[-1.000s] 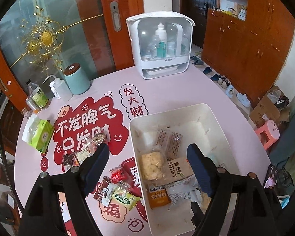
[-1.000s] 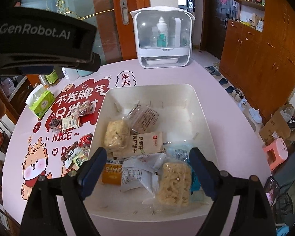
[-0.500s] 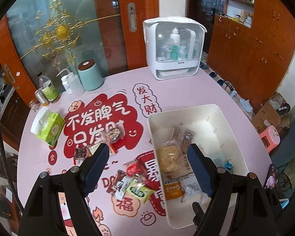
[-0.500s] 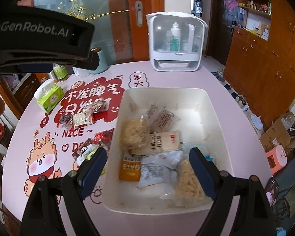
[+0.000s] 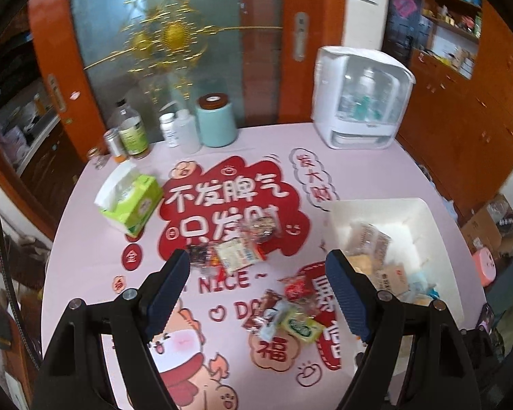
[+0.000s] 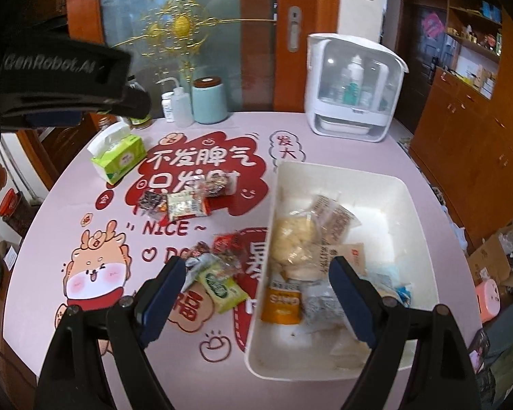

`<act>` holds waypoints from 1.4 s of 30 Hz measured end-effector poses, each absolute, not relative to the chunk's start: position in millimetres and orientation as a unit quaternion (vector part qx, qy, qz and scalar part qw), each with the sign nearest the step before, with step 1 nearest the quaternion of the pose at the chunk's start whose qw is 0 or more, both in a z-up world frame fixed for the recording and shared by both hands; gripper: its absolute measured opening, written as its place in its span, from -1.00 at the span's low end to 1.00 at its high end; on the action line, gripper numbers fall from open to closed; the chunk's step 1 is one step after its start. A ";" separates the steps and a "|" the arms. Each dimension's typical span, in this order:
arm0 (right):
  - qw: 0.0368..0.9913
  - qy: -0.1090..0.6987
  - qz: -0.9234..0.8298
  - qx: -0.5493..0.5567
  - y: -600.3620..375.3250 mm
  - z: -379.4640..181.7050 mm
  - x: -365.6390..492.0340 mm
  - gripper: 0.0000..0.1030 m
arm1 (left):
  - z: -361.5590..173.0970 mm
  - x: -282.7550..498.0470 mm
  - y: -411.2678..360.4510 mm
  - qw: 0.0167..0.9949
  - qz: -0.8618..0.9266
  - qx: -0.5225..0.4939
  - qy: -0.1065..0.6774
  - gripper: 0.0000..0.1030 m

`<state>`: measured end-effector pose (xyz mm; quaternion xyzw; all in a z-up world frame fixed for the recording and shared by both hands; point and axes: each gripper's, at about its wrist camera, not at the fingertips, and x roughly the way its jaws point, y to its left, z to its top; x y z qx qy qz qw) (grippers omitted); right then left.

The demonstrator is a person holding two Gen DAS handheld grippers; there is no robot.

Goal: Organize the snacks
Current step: 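Move both tools back over the remaining snacks, then grasp the clear nut bag with the right tool while the left tool grasps the dark red-striped packet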

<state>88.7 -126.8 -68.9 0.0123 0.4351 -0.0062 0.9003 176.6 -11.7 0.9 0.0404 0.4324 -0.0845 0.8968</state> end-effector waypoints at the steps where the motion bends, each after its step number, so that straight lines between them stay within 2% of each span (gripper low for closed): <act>1: 0.900 0.435 -0.002 0.008 -122.3 -67.7 92.4 0.68 | -0.4 178.5 -2.1 0.898 -0.080 0.035 0.432 0.56; 12: 0.898 0.436 0.050 0.021 -99.0 -43.7 171.5 0.68 | -37.8 201.1 78.7 0.893 -0.037 0.018 0.449 0.57; 17: 0.895 0.441 0.064 0.028 -89.0 -51.7 217.4 0.68 | -65.1 226.4 100.0 0.885 -0.026 0.023 0.464 0.57; 25: 0.852 0.508 0.089 0.092 -78.4 -110.0 306.8 0.67 | -144.5 295.6 97.7 0.845 -0.047 0.015 0.532 0.57; 29: 0.815 0.555 0.084 0.143 -84.6 -151.6 351.6 0.60 | -183.1 317.8 104.6 0.816 -0.036 -0.062 0.574 0.56; 34: 0.779 0.610 0.061 0.132 -79.4 -201.4 382.2 0.55 | -209.4 338.7 115.9 0.789 0.004 -0.157 0.594 0.56; 37: 0.761 0.637 0.059 0.111 -74.9 -223.4 385.2 0.43 | -224.4 347.4 120.8 0.774 0.036 -0.193 0.602 0.56; 42: 0.755 0.645 0.063 0.101 -76.4 -236.1 382.4 0.40 | -239.2 352.4 125.1 0.754 0.065 -0.237 0.609 0.56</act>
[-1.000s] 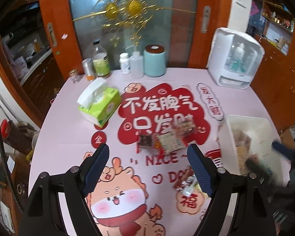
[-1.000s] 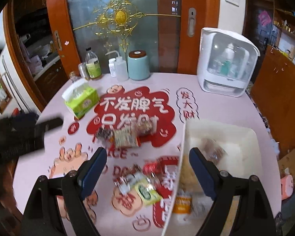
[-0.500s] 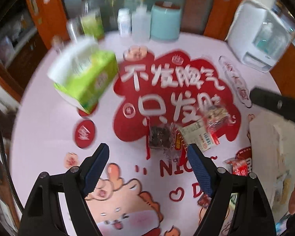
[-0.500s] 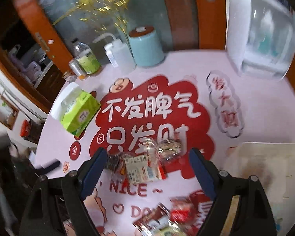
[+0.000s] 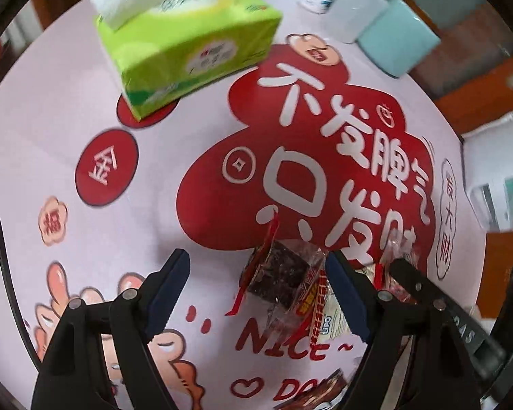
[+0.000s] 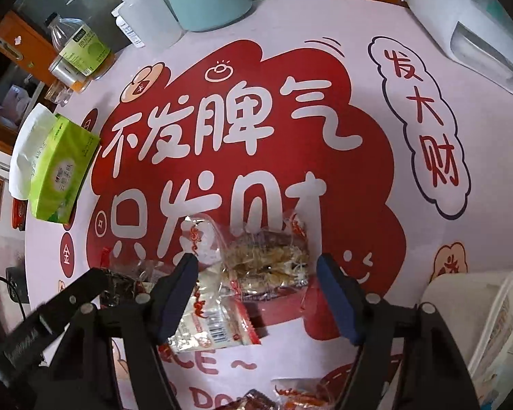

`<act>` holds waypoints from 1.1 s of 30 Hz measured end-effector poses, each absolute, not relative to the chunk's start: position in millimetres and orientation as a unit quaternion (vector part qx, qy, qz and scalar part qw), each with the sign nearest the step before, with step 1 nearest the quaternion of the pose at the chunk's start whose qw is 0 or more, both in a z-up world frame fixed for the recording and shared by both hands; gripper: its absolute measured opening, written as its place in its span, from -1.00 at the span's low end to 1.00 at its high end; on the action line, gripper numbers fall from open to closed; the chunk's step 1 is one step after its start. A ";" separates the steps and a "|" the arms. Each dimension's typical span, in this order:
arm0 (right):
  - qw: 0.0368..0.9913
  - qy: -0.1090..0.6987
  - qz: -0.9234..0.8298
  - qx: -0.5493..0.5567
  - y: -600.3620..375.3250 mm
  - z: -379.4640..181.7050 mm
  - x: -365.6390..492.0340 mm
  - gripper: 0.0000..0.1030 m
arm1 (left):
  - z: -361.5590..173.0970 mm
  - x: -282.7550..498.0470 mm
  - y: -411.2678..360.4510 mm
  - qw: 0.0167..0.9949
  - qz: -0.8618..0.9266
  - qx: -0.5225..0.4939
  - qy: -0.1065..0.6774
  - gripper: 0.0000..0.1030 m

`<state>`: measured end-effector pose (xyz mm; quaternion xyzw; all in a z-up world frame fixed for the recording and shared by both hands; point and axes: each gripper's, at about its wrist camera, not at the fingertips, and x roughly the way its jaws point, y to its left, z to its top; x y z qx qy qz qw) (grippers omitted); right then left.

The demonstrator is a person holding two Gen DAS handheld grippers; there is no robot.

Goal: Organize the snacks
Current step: 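Grasp the clear nut bag with the right tool while the left tool grasps the dark red-striped packet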

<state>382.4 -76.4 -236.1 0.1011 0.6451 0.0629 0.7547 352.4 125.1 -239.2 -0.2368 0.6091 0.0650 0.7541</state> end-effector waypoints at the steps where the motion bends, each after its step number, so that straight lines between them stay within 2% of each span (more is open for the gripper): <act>1: 0.755 0.645 0.066 0.102 -77.9 -236.5 382.9 0.40 | -242.1 352.3 125.0 0.750 0.071 -0.244 0.611 0.56; 6: 0.753 0.648 0.073 0.093 -77.6 -237.5 382.5 0.41 | -249.0 350.3 122.1 0.737 0.096 -0.263 0.615 0.56; 19: 0.752 0.650 0.077 0.079 -75.4 -241.2 382.8 0.42 | -262.9 359.6 98.8 0.730 0.127 -0.234 0.630 0.55; 20: 0.751 0.651 0.076 0.079 -74.6 -241.1 383.0 0.42 | -263.1 359.6 98.5 0.727 0.133 -0.232 0.632 0.52; 23: 0.750 0.653 0.074 0.078 -72.3 -241.0 383.5 0.42 | -260.5 362.4 93.0 0.730 0.142 -0.215 0.633 0.03; 25: 0.749 0.655 0.071 0.075 -72.1 -242.5 382.7 0.41 | -260.4 363.1 90.0 0.727 0.142 -0.210 0.638 0.02; 30: 0.757 0.645 0.070 0.074 -76.1 -238.4 376.3 0.15 | -258.7 357.3 101.4 0.726 0.139 -0.238 0.630 0.00; 33: 0.752 0.650 0.080 0.079 -78.8 -238.4 369.8 0.14 | -253.8 348.5 115.0 0.729 0.137 -0.250 0.622 -0.01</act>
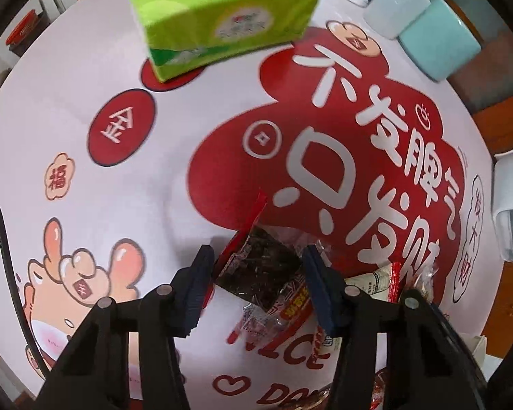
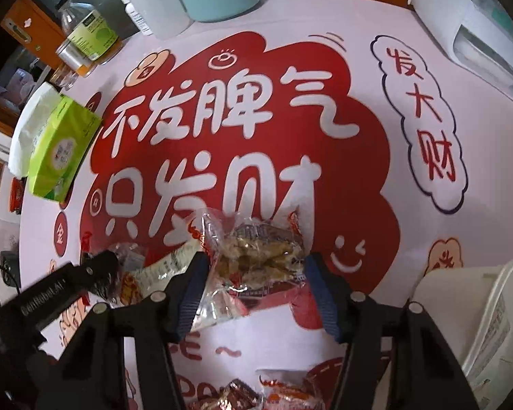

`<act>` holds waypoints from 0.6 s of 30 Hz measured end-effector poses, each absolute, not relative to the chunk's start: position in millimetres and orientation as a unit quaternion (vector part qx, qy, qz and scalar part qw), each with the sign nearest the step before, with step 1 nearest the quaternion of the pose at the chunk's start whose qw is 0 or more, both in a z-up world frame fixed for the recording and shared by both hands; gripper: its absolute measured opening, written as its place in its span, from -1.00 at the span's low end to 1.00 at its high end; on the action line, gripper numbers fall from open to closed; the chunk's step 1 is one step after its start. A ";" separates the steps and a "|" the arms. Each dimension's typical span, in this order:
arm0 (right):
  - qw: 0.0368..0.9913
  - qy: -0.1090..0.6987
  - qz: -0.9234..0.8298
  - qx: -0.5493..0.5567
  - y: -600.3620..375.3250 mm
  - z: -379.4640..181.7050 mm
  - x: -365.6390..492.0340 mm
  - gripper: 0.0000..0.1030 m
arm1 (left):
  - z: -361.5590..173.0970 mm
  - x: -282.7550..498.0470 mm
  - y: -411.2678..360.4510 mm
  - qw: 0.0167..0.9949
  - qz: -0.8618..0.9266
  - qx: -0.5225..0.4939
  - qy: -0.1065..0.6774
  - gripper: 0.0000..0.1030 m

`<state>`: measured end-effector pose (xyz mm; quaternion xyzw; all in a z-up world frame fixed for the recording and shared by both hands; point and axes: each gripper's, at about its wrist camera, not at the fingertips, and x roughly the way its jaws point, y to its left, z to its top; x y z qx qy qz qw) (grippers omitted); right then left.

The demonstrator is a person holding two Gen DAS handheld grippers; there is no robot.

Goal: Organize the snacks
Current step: 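Grasp the clear nut bag with the right tool while the left tool grasps the dark red-striped packet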

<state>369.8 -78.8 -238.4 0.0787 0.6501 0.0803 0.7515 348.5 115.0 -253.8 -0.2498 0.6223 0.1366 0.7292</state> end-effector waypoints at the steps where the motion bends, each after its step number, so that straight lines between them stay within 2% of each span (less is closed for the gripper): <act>1: 0.750 0.651 0.082 0.084 -79.9 -238.3 367.4 0.14 | -249.7 345.9 117.9 0.732 0.134 -0.251 0.619 -0.01; 8: 0.751 0.638 0.106 0.133 -88.9 -219.5 346.1 0.14 | -207.9 325.2 129.9 0.768 0.101 -0.222 0.591 -0.01; 18: 0.794 0.567 0.149 0.160 -91.5 -142.1 269.2 0.14 | -118.8 268.5 119.9 0.829 0.036 -0.165 0.532 0.00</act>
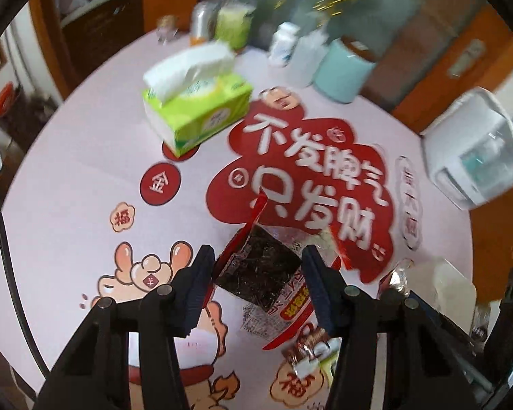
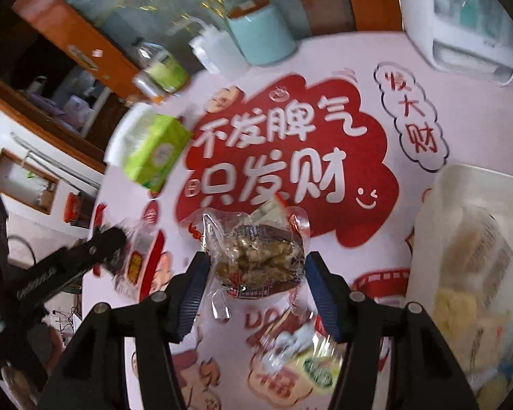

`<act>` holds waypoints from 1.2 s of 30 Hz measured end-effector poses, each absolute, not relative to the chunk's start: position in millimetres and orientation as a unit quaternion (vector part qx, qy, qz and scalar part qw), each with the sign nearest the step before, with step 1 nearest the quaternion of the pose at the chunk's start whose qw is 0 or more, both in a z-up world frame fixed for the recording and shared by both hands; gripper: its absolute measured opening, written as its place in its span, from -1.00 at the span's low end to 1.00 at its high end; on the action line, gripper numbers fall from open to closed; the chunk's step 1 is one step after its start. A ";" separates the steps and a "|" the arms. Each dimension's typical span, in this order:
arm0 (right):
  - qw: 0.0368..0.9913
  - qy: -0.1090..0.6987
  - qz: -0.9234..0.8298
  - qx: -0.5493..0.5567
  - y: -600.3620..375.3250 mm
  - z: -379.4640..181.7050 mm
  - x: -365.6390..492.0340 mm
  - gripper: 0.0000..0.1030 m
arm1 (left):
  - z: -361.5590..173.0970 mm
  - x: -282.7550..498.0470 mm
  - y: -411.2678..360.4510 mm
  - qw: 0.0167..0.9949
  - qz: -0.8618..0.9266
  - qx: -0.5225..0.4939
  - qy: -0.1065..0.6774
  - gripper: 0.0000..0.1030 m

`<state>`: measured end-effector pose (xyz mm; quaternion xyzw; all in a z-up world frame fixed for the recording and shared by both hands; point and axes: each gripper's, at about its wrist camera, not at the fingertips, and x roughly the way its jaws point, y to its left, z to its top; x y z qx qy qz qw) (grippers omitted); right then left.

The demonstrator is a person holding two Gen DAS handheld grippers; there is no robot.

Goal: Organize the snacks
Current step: 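Grasp the clear nut bag with the right tool while the left tool grasps the dark red-striped packet, then carry both packets over the white tray and open both tools to drop them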

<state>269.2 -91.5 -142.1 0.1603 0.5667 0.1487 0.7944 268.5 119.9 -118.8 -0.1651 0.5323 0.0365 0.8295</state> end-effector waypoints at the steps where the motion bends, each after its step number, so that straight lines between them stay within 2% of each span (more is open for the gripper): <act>1: 0.800 0.558 0.150 0.160 -90.5 -132.6 260.0 0.14 | -109.2 261.4 115.4 0.836 0.028 -0.156 0.525 0.00; 6: 0.834 0.511 0.146 0.149 -98.7 -89.1 193.0 0.14 | -64.7 230.5 77.8 0.869 -0.015 -0.100 0.484 0.00; 16: 0.878 0.457 0.052 0.133 -171.2 -53.7 111.6 0.14 | -7.8 189.1 -42.8 0.897 -0.122 -0.011 0.425 0.00; 24: 0.900 0.415 -0.040 0.125 -236.1 -35.8 85.9 0.15 | 7.9 174.7 -134.7 0.898 -0.183 0.038 0.399 0.01; 36: 0.894 0.422 -0.062 0.135 -285.8 -51.8 88.3 0.16 | 2.1 192.3 -241.0 0.891 -0.214 0.124 0.381 0.01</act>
